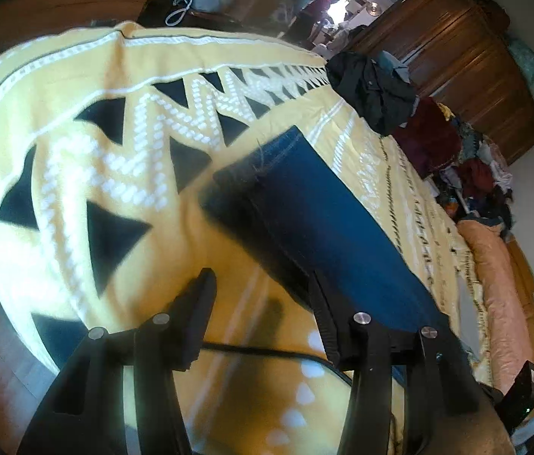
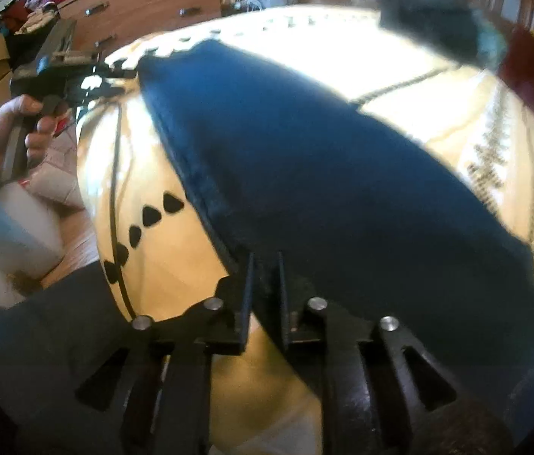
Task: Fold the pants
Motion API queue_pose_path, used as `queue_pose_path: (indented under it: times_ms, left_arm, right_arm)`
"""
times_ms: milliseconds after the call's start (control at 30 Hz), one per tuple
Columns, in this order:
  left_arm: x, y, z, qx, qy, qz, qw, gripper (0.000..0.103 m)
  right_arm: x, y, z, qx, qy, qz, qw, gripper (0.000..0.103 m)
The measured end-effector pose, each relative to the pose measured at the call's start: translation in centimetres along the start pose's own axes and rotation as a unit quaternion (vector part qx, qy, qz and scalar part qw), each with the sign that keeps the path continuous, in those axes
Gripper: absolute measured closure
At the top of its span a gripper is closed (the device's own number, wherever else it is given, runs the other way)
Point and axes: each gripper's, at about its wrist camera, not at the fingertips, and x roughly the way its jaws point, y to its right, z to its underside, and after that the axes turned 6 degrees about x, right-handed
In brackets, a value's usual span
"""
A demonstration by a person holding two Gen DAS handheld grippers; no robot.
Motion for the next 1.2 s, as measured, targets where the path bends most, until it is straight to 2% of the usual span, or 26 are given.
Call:
queue_pose_path:
  times_ms: [33,67,300,367,600,633,667,733,833,867,933,1000,1100,1200]
  left_arm:
    - [0.1,0.0,0.1,-0.004,-0.003,0.003,1.0000,0.052]
    - [0.2,-0.1,0.1,-0.007,-0.004,0.005,1.0000,0.052]
    - [1.5,-1.1,-0.8,-0.055,0.014,0.007,0.9984,0.047]
    - [2.0,-0.8,-1.4,-0.053,0.015,0.006,0.9985,0.044]
    - [3.9,-0.6,-2.9,-0.058,0.037,-0.013,0.9975,0.045]
    - [4.0,-0.4,-2.8,-0.055,0.040,-0.020,0.9975,0.050]
    - [4.1,-0.2,-2.8,-0.050,0.043,-0.029,0.9974,0.065]
    - [4.6,-0.2,-2.7,-0.054,0.041,-0.034,0.9971,0.075]
    - [4.4,-0.1,-2.3,-0.063,0.052,-0.039,0.9959,0.076]
    - [4.4,-0.2,-2.1,-0.072,0.054,-0.042,0.9951,0.073]
    - [3.9,-0.4,-1.5,-0.089,0.050,-0.040,0.9940,0.070]
    - [3.3,0.0,-0.9,-0.081,0.042,-0.042,0.9950,0.069]
    - [3.9,0.4,-0.7,-0.049,0.030,-0.019,0.9982,0.066]
    - [5.0,-1.2,-1.5,-0.082,0.036,0.038,0.9953,0.066]
  right_arm:
    - [-0.7,0.1,0.0,0.005,0.013,-0.003,1.000,0.075]
    - [-0.9,0.3,0.0,0.010,0.017,-0.007,1.000,0.074]
    - [0.4,0.1,0.5,0.037,-0.002,-0.017,0.999,0.073]
    - [0.3,-0.3,0.7,0.034,-0.003,-0.021,0.999,0.073]
    - [0.4,-0.3,1.0,0.045,-0.003,-0.026,0.999,0.073]
    - [0.3,-0.2,1.0,0.049,-0.001,-0.025,0.998,0.073]
    - [0.3,-0.1,1.1,0.052,0.000,-0.026,0.998,0.073]
    - [0.1,0.2,1.1,0.059,0.002,-0.026,0.998,0.073]
    - [-0.4,0.8,1.1,0.075,0.006,-0.026,0.997,0.073]
    - [-0.6,0.9,1.1,0.076,0.006,-0.024,0.997,0.073]
    - [-0.9,1.0,1.1,0.074,0.009,-0.019,0.997,0.073]
    - [-1.1,1.1,1.1,0.076,0.009,-0.020,0.997,0.073]
    - [-0.8,1.0,1.3,0.080,0.011,-0.018,0.997,0.058]
    - [0.0,0.7,1.2,0.081,0.003,-0.024,0.996,0.056]
